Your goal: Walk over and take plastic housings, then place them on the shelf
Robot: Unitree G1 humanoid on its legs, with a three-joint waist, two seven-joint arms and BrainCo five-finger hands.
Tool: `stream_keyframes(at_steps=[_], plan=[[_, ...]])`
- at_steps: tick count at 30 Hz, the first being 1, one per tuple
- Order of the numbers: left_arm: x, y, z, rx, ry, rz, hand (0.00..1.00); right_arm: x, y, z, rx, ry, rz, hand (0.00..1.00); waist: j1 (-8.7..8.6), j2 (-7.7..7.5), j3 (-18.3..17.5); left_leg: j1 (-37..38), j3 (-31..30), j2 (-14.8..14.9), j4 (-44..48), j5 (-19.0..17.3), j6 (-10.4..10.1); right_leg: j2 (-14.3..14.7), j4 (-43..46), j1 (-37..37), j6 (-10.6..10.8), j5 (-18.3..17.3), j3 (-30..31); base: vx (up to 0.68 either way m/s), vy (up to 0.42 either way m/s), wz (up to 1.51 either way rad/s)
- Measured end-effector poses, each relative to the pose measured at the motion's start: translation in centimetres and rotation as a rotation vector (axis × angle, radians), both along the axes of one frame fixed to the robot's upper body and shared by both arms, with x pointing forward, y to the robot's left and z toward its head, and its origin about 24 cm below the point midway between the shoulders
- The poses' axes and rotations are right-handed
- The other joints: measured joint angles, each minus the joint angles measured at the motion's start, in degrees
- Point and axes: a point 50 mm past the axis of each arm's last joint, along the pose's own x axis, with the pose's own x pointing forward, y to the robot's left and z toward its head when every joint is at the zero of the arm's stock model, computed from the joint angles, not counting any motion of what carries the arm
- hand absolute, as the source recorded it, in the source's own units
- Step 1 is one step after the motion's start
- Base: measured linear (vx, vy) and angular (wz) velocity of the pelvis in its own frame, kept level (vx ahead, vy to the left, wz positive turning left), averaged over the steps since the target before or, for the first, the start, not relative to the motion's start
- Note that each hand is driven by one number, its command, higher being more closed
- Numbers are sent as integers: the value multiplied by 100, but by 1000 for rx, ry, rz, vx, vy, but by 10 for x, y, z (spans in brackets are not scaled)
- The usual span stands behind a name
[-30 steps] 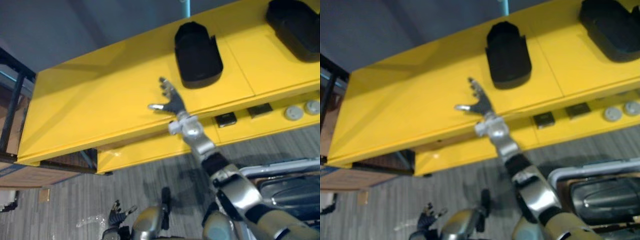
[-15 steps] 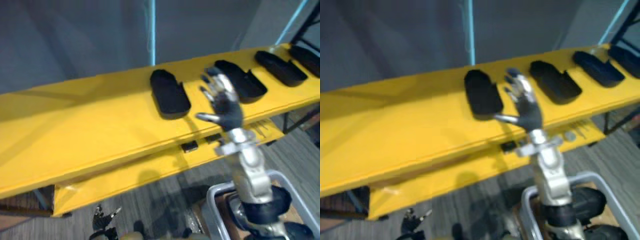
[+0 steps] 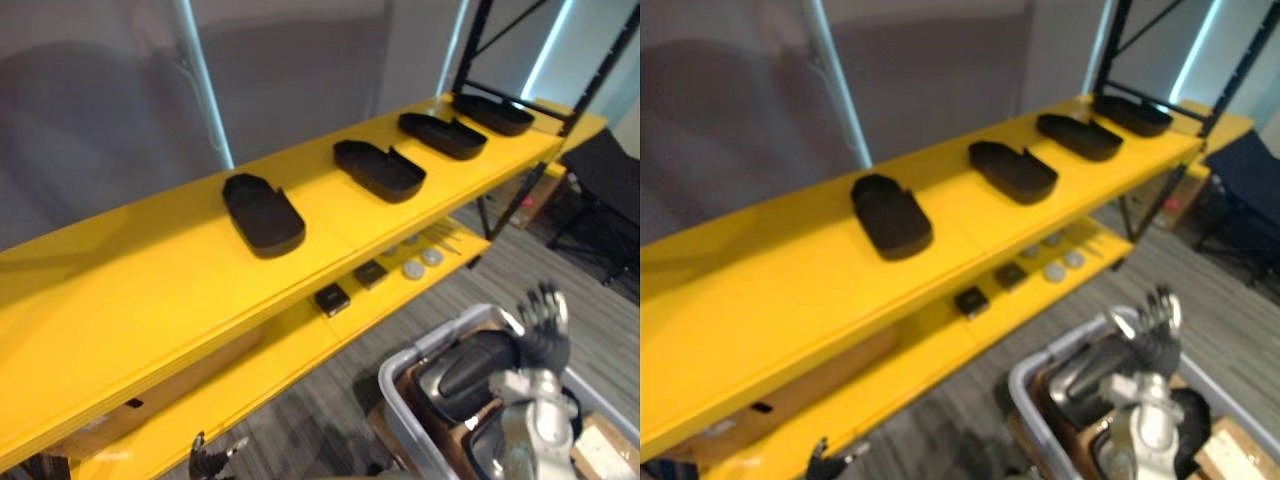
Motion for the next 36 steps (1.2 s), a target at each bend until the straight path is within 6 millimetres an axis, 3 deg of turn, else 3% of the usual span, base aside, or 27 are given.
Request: stream_keyframes(at_steps=[3,6,9,11,12,13,16,18,19,21,26,29,30,32,34,36], plan=[[-17,2,-4,-16,80,-52,0,-11,-7,3,-37,-22,-18,0,-167,6,-9,199,388,33,2,-80,-50,80,-62,13,-6,88,368,16,20,-68],[-17,6,-6,-46,120,-92,0,-12,-8,6,-44,-61,3,0,-307,-35,-12,287,626,64,3,-111,-85,139,-74,-25,-5,122,561,-12,-7,-41],[-13,7,-6,-82,119,-108,0,-3,-1,8,-36,-91,89,0,-295,-48,2,297,672,66,24,-124,-103,164,-77,-73,-4,128,681,-7,-16,-16],[-12,8,-5,-103,97,-73,0,12,10,14,-42,-136,198,0,-232,-90,32,218,574,97,476,-346,-79,175,-75,-99,-4,145,810,-1,8,-26],[-9,10,-4,-107,72,-50,0,23,18,19,-50,-166,265,0,-128,-106,62,-24,175,189,1064,-618,47,190,-62,-181,-14,152,943,-34,-10,-82],[-2,7,-3,-128,24,-5,0,48,31,34,-93,-239,400,0,54,-16,186,-472,-837,329,1997,-1081,163,279,-69,-252,-17,254,1246,-33,14,-103],[11,-8,-2,-182,-35,27,0,89,48,61,-169,-336,546,0,296,335,431,-744,-1862,432,2567,-1795,-12,541,-75,-398,78,410,1604,-92,147,-85],[21,-4,2,-168,-77,9,0,102,56,64,-168,-345,560,0,378,257,512,-762,-1845,302,2579,-1865,8,450,-61,-453,138,443,1686,-134,184,-19],[25,0,5,-149,-114,-4,0,105,58,67,-173,-353,554,0,402,147,571,-867,-1871,180,2621,-1881,77,336,-59,-511,158,434,1677,-117,142,1],[32,1,9,-129,-156,-36,0,109,57,72,-173,-366,523,0,445,78,623,-1152,-1941,72,2926,-1963,198,243,50,-700,214,426,1678,-95,164,18],[65,-11,23,-81,-258,-247,0,102,51,57,-131,-288,433,0,492,182,942,-1323,-2168,-99,3778,-2336,447,234,701,-861,320,378,1866,-78,219,-8],[79,-14,31,-77,-304,-298,0,89,61,39,-55,-261,443,0,505,14,1042,-1083,-1735,-153,3847,-2430,596,143,716,-861,147,722,1551,-198,204,-82],[81,-14,32,-59,-299,-316,0,85,68,33,-34,-242,474,0,530,40,1092,-1048,-1471,-43,3699,-2364,775,107,480,-833,-90,972,1263,-163,60,-82],[80,-12,31,-35,-274,-310,0,79,76,25,-16,-218,513,0,501,-68,1051,-1044,-1166,-22,3443,-2181,883,66,1070,-1007,-126,656,721,-215,97,-85],[81,-9,31,-22,-267,-286,0,77,78,23,22,-231,542,0,515,-26,1069,-1026,-973,94,3144,-1940,913,53,1948,-1129,-264,255,364,-164,85,-64],[78,0,31,-10,-255,-237,0,79,87,22,89,-260,577,0,592,12,1080,-1041,-727,311,2857,-1654,899,-134,2865,-1148,-617,10,10,-122,14,-71]])
